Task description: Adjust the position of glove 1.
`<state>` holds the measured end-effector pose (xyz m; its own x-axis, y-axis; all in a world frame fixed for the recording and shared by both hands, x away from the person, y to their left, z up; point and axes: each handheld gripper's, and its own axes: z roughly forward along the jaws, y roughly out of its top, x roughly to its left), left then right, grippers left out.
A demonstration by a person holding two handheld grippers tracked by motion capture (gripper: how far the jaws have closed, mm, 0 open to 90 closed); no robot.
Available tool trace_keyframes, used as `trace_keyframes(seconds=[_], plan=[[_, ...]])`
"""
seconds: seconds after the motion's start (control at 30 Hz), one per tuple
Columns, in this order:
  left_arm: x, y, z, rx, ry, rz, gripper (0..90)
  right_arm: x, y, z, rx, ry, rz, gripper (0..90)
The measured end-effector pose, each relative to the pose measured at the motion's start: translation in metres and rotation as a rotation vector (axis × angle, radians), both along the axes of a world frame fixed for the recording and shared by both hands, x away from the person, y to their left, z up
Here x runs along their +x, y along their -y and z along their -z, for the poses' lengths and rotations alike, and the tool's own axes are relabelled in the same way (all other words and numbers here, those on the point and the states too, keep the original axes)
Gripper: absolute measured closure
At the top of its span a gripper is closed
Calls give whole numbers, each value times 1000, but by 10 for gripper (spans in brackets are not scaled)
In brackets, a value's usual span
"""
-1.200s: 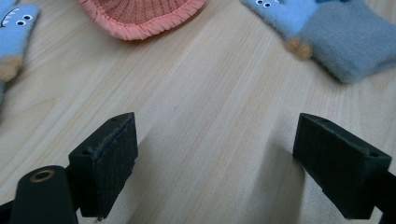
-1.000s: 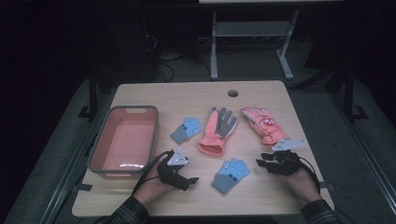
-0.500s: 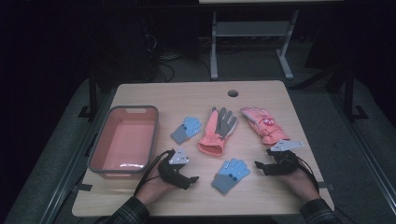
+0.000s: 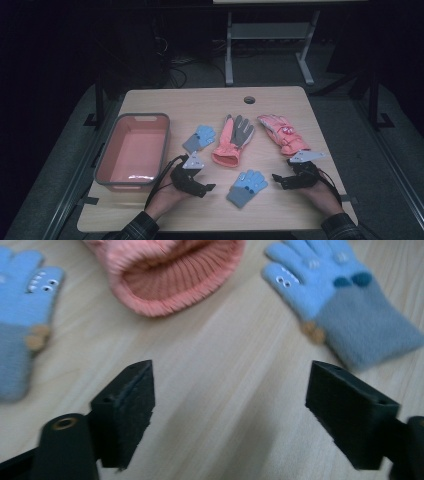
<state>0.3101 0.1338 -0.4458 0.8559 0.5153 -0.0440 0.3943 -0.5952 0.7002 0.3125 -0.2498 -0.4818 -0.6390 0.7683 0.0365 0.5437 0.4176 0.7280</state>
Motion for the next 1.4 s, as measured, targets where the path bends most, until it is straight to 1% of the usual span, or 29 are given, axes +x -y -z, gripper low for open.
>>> trace_keyframes(seconds=[0.13,0.17,0.2,0.23,0.33,0.43,0.5,0.53,0.6,0.63,0.73,0.77,0.83,0.9,0.93,1.0,1.03,1.07,1.13,1.17,1.23,1.27,1.3,1.4], plan=[[8,-2,-13,-2,11,-41,321,0,0,0,-1,0,-1,160],[10,-2,-16,-9,10,-50,352,0,0,0,-1,0,-1,160],[13,-2,-20,-26,8,-61,383,0,0,0,-1,0,-1,160],[16,-1,-23,-32,2,-74,413,0,0,0,-1,0,-1,160],[25,3,-31,-41,2,-102,491,0,0,0,5,-5,7,160],[35,8,-38,-11,12,-120,557,0,0,0,5,-5,7,161],[42,10,-41,-11,19,-127,594,0,0,0,5,-5,7,160],[46,11,-43,3,26,-135,611,0,0,0,5,-5,7,160],[53,13,-46,7,37,-148,650,0,0,0,6,-6,8,161],[57,14,-48,21,40,-149,679,0,0,0,6,-6,8,161],[69,16,-53,70,48,-165,706,0,0,0,5,-5,7,161],[74,17,-53,77,49,-167,706,0,0,0,6,-5,8,160],[84,19,-53,97,49,-187,705,0,0,0,6,-5,7,160],[93,21,-51,131,49,-196,702,0,0,0,6,-6,8,161],[97,22,-50,147,45,-201,701,0,0,0,4,-5,6,161],[104,25,-46,166,31,-211,701,0,0,0,5,-4,6,160],[107,26,-44,169,26,-214,702,0,0,0,5,-5,7,161],[110,27,-40,172,11,-215,702,0,0,0,5,-4,6,161],[115,29,-33,194,-7,-220,698,0,0,0,5,-4,6,161],[117,29,-30,211,-19,-223,697,0,0,0,4,-4,6,161],[121,30,-23,238,-24,-232,686,0,0,0,5,-5,6,160],[123,30,-20,238,-30,-240,677,0,0,0,4,-4,6,160],[124,29,-17,245,-35,-238,667,0,0,0,4,-4,6,160],[128,28,-12,275,-42,-249,651,0,0,0,6,-4,6,161]])
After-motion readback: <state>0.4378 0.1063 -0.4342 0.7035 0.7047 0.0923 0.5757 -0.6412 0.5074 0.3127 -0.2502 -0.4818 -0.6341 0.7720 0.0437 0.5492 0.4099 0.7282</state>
